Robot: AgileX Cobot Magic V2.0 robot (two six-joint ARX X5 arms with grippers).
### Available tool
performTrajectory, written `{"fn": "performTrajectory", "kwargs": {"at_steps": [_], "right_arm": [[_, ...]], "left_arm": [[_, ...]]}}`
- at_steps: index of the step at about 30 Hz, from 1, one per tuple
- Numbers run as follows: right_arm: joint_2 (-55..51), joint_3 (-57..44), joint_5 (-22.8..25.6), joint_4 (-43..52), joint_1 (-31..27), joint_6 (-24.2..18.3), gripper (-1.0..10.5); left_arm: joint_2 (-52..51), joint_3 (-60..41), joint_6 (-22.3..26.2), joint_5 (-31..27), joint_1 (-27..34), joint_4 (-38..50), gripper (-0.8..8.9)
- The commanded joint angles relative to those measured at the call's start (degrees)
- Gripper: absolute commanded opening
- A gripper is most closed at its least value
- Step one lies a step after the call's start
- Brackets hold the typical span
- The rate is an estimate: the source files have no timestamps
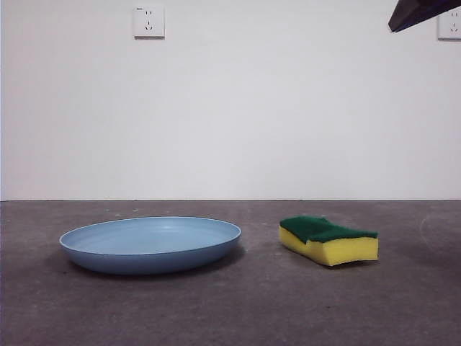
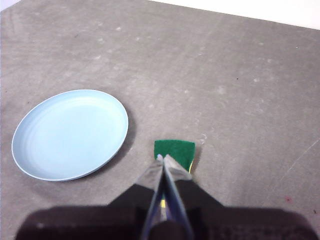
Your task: Pick up the plate,pick up the cloth,clean the plate with the cloth
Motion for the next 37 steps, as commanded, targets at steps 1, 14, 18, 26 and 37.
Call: {"fn": "performTrajectory", "kwargs": {"at_steps": [1,14,18,26,37], "right_arm": [[-0.2,-0.2,0.0,0.3,0.0,0.3,0.0],[-0.1,-0.2,0.0,0.3,0.0,0.3,0.0],[-0.2,-0.2,0.0,0.3,0.0,0.3,0.0],[-0.2,-0.2,0.0,0.3,0.0,0.3,0.0],[-0.2,-0.2,0.0,0.3,0.0,0.3,0.0]], "left_arm": [[-2.2,-4.5,0.7,0.3,1.1,3.3,-0.03],[-9.0,-10.3,0.7,-0.2,2.6,-1.5,-0.03],[-8.9,-10.3,0.2,0.0,2.9,-3.9,-0.03],[-8.9,-10.3,0.2,-0.2,2.9,-3.9,-0.03],[-8.9,-10.3,0.2,-0.2,2.9,-3.9,-0.03]]}}
